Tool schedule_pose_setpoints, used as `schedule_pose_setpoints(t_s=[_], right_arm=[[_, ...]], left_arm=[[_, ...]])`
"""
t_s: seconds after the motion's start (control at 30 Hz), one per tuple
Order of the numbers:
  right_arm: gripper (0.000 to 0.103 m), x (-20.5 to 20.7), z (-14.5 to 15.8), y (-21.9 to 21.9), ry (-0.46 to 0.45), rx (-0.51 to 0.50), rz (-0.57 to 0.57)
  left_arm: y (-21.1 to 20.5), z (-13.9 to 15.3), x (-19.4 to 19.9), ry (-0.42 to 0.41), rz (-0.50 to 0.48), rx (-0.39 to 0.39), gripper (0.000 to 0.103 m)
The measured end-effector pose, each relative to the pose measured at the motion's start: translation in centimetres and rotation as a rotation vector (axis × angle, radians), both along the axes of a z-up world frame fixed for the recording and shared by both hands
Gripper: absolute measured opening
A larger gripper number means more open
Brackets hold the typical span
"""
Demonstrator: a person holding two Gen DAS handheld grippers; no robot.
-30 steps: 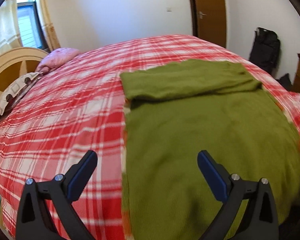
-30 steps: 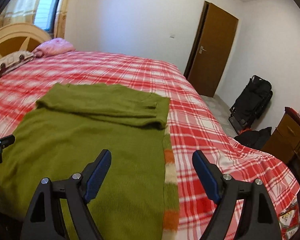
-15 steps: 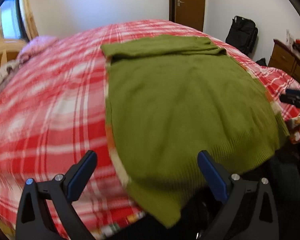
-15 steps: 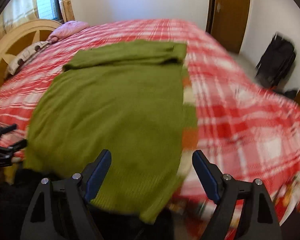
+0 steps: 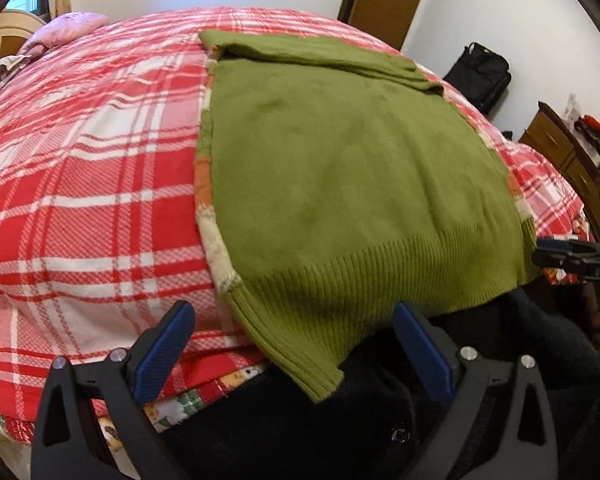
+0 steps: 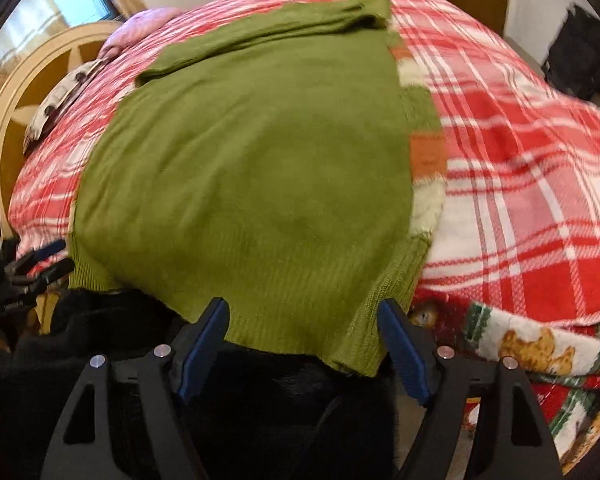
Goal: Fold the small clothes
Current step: 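Grasp the hem with the left gripper while the right gripper grasps the hem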
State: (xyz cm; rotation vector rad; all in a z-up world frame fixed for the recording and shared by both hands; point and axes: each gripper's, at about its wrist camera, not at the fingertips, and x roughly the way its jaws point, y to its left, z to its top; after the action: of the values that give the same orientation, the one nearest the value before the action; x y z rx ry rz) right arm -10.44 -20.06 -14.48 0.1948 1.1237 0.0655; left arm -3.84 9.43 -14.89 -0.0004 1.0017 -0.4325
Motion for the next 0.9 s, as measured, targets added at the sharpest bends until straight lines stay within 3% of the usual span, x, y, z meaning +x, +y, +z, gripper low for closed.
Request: schedule_pose_setpoints(t_s=[0.13, 0.3, 0.4, 0.47, 0.53, 0.7, 0.9], right_arm=[[0.077, 0.0, -0.9, -0.9, 0.032, 0.069, -0.03], [0.075, 0.2, -2.2, -0.5, 0.063, 0.082, -0.022], [0.042, 0.5, -2.8, -0.4, 0.087, 0.084, -0.016], [0.03, 0.8, -3.2, -0.7, 0.092, 0.114, -0.02], [0.014, 1.1, -3.8, -1.0, 0.108, 0.142, -0.025], [0.005, 0.8, -2.9, -0.3, 0.087, 0.125, 0.031], [0.005, 0.7, 1.5, -1.7, -0.021, 0.255, 0.01]], left_arm=[[0.6, -1.1, 0.7, 0.069, 0.009, -0.066, 0.099], [0.7, -2.3, 0.8, 0.149, -0.008, -0.11, 0.077], [-0.1, -2.7, 0.5, 0.167, -0.043, -0.089, 0.058], [-0.3, -2.9, 0.5, 0.179, -0.053, -0.084, 0.045], [-0.3, -3.2, 0.7, 0.202, -0.047, -0.081, 0.023], [-0.3, -2.8, 0.3, 0.195, -0.048, -0.087, 0.01], [0.2, 0.3, -0.4, 0.097, -0.081, -0.088, 0.009]])
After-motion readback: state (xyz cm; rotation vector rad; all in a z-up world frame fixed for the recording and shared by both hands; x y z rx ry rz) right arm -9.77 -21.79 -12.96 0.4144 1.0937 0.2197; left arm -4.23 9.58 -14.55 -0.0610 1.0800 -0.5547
